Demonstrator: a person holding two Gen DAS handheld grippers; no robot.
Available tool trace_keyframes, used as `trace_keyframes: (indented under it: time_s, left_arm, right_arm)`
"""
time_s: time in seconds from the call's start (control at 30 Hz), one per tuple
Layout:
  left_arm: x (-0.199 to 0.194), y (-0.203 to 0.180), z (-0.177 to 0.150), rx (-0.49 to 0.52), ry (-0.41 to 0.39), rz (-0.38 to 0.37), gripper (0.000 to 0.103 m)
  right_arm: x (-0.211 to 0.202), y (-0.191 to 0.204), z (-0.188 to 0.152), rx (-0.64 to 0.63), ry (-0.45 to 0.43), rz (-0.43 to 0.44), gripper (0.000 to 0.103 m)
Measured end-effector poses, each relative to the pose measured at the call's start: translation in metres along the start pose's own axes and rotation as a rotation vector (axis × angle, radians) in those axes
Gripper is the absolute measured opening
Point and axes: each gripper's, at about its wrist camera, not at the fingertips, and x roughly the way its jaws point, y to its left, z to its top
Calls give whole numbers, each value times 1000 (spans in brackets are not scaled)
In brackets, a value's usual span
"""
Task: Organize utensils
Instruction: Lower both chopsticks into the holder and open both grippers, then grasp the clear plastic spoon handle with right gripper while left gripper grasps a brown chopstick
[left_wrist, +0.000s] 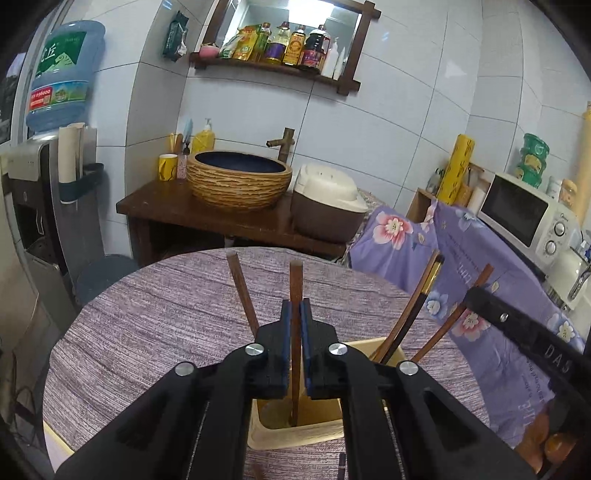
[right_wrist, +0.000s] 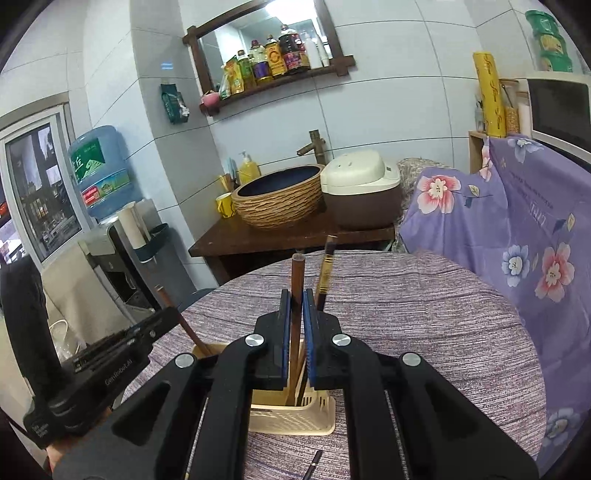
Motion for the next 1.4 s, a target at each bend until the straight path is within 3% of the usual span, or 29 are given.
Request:
trace_keyframes:
  time_s: [0.23,0.27,0.3,0.37,0.43,0.57,0.63,0.7,1.07,1.4]
  left_arm:
    - [-7,3,-2,-5,-17,-11,9]
    - [-10,2,-3,0,-24,-12,23]
    - [-17,1,-5,5,-42,-12,47]
    - [-30,2,-12,7,-85,-8,65]
    - [-39,2,-19,23,-91,-4,65]
    - [-45,7,-44,46,-39,-7,77]
    - [-43,10,-59,57,3,1,78]
    - [-39,15,-76,62,56,11,79]
    - [-30,41,-151,30,233,46,79]
    - [-27,40,-186,10,293,76,79]
  right_arm:
    - [-3,-8,-4,24,-6,9,9]
    - [-5,-8,-5,22,-11,6,13]
    - [-8,-8,-8,16,-23,-4,17]
    - [-17,-6,-13,-1,-52,-17,51]
    - [-26,-4,-20,-24,-80,-31,64]
    - [-35,5,-40,-109,-67,-60,65]
    - [-38,8,-58,-155,-56,-101,77]
    - [-40,8,-75,-181,-54,-130,81]
    - [-19,-9,-161,-117,181,-75,81]
    - [-18,-18,-212,-105,279,-209,80]
